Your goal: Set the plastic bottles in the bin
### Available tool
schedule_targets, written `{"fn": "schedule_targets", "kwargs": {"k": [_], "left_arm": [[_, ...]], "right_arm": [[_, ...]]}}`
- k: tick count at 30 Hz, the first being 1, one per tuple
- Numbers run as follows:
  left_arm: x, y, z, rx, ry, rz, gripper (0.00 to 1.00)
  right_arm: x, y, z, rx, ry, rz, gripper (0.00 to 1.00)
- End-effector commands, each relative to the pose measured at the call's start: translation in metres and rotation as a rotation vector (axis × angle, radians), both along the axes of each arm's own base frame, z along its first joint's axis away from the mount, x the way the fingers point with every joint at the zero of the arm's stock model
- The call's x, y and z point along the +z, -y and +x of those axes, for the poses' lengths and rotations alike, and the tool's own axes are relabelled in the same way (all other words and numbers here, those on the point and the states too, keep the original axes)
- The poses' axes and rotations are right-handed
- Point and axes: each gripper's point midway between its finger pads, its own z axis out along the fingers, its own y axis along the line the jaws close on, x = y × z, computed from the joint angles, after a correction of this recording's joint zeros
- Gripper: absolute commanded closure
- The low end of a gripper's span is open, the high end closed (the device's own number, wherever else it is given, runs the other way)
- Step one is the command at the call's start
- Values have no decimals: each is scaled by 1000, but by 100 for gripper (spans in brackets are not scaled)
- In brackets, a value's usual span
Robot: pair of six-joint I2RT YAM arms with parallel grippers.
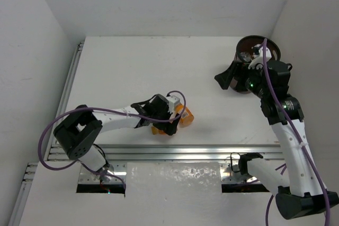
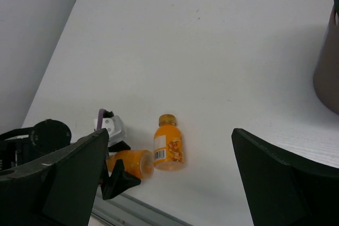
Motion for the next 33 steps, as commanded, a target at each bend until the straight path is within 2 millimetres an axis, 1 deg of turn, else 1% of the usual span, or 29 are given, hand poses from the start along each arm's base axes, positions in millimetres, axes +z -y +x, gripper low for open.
{"fn": "schedule_targets", "kwargs": {"k": [1,2,4,5,7,8,9,10,11,12,13,14,15,16,17,18,19,20,21,22,23,24,25,26,28,29,30,32,33], "left_arm": [[7,9,0,31,18,-75,8],[5,6,0,47,17,-72,10],[-5,-7,-3,102,10,-34,19],[-6,-11,-4,116,13,-29,22],[-13,-20,-9,152,1,-14,43],[-10,-21,-11,162,4,-21,52],[-9,-23,-14,186,-7,-19,66],[-7,-23,-16,191,-7,-19,70],[4,-23,-12,216,23,-31,75],[9,-26,-15,239,13,-25,84],[15,-28,-14,257,29,-20,89],[38,-25,-10,290,58,-71,92],[47,-28,-11,304,63,-76,99],[60,-28,-10,319,78,-104,100],[93,-24,-7,335,121,-191,100],[112,-22,-7,358,133,-254,100],[131,-21,-6,372,154,-315,100],[168,-20,-7,403,182,-435,100],[188,-23,-4,445,208,-494,100],[212,-27,-4,472,232,-567,100],[233,-27,-3,494,243,-626,100],[247,-27,-2,534,228,-681,100],[267,-27,1,573,220,-745,100],[274,-26,1,584,213,-771,100],[297,-20,0,574,205,-869,100],[302,-17,-2,576,177,-917,100],[317,-11,-5,550,170,-991,100],[320,-8,-9,546,133,-1060,100],[332,-6,-10,528,136,-1121,100]], "right_arm": [[8,-6,3,34,46,19,1],[8,-9,2,47,45,27,1],[8,-11,2,54,47,42,1],[5,-12,1,58,39,47,1],[7,-13,0,60,49,59,1],[6,-14,-1,68,49,64,1],[6,-15,-2,71,48,68,1],[7,-16,-3,77,48,75,1],[7,-18,-5,84,46,83,1],[8,-24,-9,123,46,101,1],[10,-30,-11,152,42,125,1],[8,-37,-16,199,35,148,1],[21,-57,-30,338,59,219,1],[27,-69,-40,433,71,266,1],[14,-81,-52,526,28,333,1],[40,-93,-60,644,171,370,1],[42,-103,-80,735,109,466,1],[32,-117,-94,800,86,489,1],[31,-123,-99,830,114,464,1],[27,-130,-98,810,123,446,1],[23,-147,-113,863,122,426,1],[15,-154,-117,869,103,405,1],[7,-169,-123,894,111,371,1],[1,-175,-125,900,102,359,1],[-7,-187,-127,912,107,347,1],[-15,-195,-133,918,101,344,1],[-10,-199,-132,921,137,353,1],[-13,-207,-135,939,148,369,1],[-2,-210,-136,949,182,405,1]]}}
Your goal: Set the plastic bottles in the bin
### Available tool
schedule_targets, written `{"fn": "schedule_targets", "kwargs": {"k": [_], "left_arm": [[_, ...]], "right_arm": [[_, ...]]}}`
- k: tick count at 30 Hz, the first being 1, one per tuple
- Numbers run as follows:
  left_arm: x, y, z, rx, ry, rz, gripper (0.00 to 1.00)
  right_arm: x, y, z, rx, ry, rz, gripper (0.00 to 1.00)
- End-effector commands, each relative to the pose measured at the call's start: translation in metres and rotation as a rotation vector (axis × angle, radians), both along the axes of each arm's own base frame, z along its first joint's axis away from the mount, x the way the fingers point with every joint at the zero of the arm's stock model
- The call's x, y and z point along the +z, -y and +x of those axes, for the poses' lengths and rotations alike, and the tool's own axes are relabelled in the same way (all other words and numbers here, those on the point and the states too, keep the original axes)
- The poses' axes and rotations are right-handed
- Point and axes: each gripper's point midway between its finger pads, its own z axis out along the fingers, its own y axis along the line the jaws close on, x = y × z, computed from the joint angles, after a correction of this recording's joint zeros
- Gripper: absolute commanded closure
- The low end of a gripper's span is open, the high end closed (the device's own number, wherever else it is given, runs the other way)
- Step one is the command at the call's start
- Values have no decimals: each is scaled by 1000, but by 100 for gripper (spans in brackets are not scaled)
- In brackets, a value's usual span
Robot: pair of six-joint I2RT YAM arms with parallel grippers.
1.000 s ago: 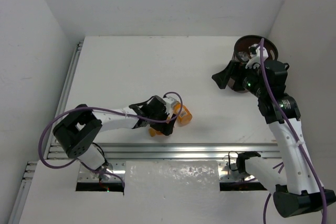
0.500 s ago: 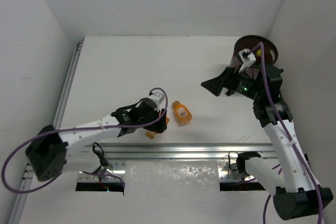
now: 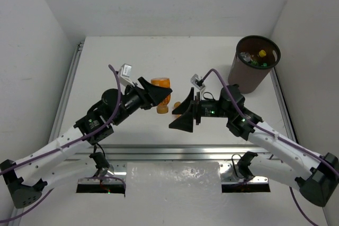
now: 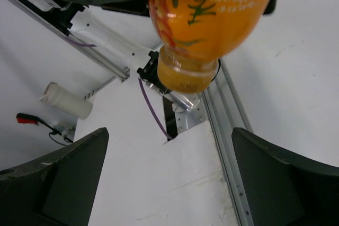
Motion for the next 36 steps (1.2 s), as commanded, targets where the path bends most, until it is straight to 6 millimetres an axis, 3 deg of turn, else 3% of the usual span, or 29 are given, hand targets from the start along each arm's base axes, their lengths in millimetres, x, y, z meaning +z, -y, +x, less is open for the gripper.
{"fn": "schedule_targets", "kwargs": {"k": [1,4,8,11,12,15,16,17,21,23,24,25,27,29,30,31,32,33,36], "left_arm": [[24,13,-5,-45,-9,-201,100],[27,18,-6,-69,-6,-232,100],[31,24,-12,-114,-7,-291,100],[25,22,-12,-106,-20,-310,100],[22,19,-13,-96,-21,-314,100],[16,13,-13,-75,-24,-302,100],[12,12,-13,-69,-28,-291,100],[5,10,-13,-60,-40,-278,100],[-3,6,-18,-67,-15,-286,100],[-9,9,-21,-99,15,-222,80],[-4,8,-21,-101,29,-203,70],[-12,8,-22,-106,23,-147,52],[-9,2,-22,-92,44,-102,33],[-4,-3,-21,-73,63,-88,24],[8,-5,-21,-66,85,-95,20],[1,-7,-20,-59,74,-48,11],[12,-7,-18,-50,92,-45,6],[10,-9,-15,-40,90,-10,0],[23,-22,1,67,96,47,0]], "right_arm": [[26,-13,13,-37,117,121,1],[37,-24,8,-12,126,147,1],[37,-31,23,-89,118,176,1],[39,-33,35,-149,88,216,24],[38,-33,37,-159,78,224,43],[44,-33,41,-180,60,285,76],[46,-33,42,-188,59,292,76],[45,-34,45,-202,47,278,96],[45,-31,48,-230,30,282,100],[35,-28,47,-239,30,255,100],[29,-26,45,-243,30,247,100],[26,-24,45,-245,32,239,100],[21,-21,39,-232,45,237,100],[22,-19,35,-221,52,239,100],[22,-18,34,-221,55,240,100],[24,-16,32,-225,63,240,100],[25,-14,35,-242,71,240,100],[25,-12,35,-254,71,225,100],[24,-5,45,-325,87,186,100]]}}
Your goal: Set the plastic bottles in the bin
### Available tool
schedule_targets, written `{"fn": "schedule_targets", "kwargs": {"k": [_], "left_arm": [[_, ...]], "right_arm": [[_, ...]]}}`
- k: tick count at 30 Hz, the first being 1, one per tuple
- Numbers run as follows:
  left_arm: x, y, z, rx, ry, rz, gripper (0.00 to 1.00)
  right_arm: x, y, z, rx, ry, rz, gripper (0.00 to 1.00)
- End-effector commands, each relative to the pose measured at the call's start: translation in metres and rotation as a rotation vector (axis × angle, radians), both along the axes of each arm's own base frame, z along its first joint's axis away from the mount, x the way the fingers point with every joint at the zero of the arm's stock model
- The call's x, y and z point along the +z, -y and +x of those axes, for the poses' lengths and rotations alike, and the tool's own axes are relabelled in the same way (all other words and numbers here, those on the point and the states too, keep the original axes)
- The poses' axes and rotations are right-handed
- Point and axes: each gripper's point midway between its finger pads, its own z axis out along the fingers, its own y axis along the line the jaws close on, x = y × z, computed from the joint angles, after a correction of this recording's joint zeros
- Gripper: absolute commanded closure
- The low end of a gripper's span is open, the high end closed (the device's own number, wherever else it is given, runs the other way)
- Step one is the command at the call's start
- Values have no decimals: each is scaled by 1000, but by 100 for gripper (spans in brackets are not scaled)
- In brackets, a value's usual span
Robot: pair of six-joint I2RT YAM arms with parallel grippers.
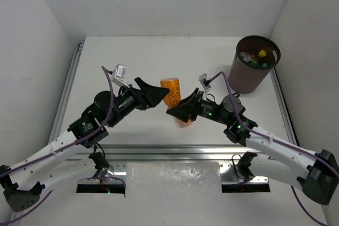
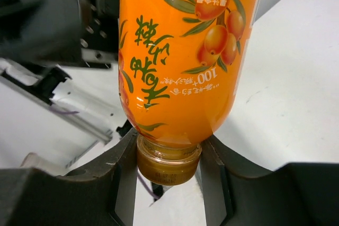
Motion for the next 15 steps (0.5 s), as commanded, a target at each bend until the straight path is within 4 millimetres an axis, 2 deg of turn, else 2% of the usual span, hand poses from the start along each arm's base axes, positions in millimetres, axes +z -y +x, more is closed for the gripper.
{"fn": "schedule_targets", "kwargs": {"k": [1,2,3,4,5,6,7,8,9,10,11,12,13,14,15], "left_arm": [[33,-19,17,133,64,70,0],[36,-21,20,148,76,93,0],[41,-24,24,174,85,102,0],[50,-24,28,189,89,105,0],[50,-27,30,204,84,129,0],[54,-32,33,237,85,138,0],[64,-36,34,256,95,135,0],[62,-42,34,277,93,166,0],[64,-53,37,328,95,180,0],[67,-62,35,354,99,183,0],[62,-70,34,378,88,205,0],[55,-79,33,408,83,217,0],[50,-82,31,412,81,226,0],[44,-83,30,407,78,239,0],[32,-79,27,379,69,257,0]], "right_arm": [[29,11,12,-99,85,19,100],[32,15,17,-138,85,17,100],[27,17,21,-163,68,-17,100],[30,22,23,-192,62,-24,100],[39,26,27,-225,62,-25,100],[26,36,40,-315,3,-87,100],[28,43,45,-361,-10,-101,100],[26,49,47,-395,-35,-143,100],[28,62,60,-497,-50,-159,100],[47,73,70,-562,-48,-156,100],[55,85,80,-623,-58,-171,100],[44,115,99,-731,-110,-252,100],[73,131,109,-782,-107,-221,100],[69,146,123,-823,-157,-249,100],[74,156,132,-830,-179,-244,100]]}}
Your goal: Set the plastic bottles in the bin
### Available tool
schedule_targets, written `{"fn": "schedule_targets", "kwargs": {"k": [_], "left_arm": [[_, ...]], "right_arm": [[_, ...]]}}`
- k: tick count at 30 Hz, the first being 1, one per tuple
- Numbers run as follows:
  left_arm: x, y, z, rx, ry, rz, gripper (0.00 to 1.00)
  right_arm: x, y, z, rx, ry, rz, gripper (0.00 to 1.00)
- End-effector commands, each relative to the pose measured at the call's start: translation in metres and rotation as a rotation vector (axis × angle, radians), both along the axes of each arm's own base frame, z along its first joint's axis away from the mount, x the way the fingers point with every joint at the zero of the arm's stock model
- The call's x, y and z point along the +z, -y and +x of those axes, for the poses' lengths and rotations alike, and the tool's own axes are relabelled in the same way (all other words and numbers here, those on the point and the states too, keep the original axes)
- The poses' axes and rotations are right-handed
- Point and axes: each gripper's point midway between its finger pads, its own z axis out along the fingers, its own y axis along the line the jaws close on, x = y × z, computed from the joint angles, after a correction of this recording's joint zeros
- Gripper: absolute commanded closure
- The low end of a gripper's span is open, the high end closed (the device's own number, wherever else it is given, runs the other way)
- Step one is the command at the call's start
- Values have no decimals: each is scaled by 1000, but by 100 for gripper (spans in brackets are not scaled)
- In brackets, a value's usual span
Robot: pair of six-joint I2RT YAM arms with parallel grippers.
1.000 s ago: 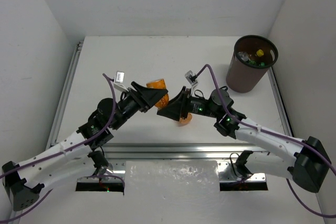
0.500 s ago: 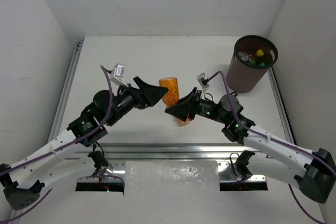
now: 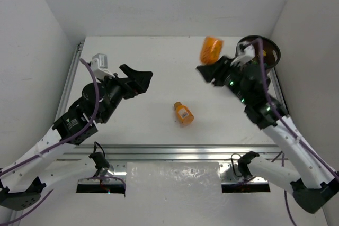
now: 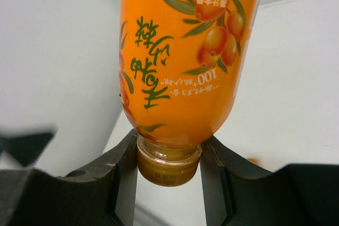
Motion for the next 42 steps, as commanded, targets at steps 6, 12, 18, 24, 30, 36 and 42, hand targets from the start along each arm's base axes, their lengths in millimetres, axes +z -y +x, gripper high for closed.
{"fn": "schedule_targets", "kwargs": {"k": [6,12,18,24,30,36,42], "left_arm": [[-72,3,-10,-73,-129,218,0],[-89,2,-18,-119,-167,298,0],[-91,0,-17,-129,-161,358,0],[-103,14,-12,-165,-156,355,0],[-123,34,4,-142,-247,342,0],[-143,51,18,-69,-332,210,0],[-163,33,29,159,-464,106,0]], "right_arm": [[34,179,115,-538,-214,-123,100],[9,256,149,-778,-321,-218,100],[-29,286,158,-820,-416,-288,97],[-35,294,155,-836,-418,-343,26],[-33,288,161,-776,-429,-363,12],[-11,211,148,-501,-304,-427,1],[-30,72,75,-116,-161,-530,1]]}}
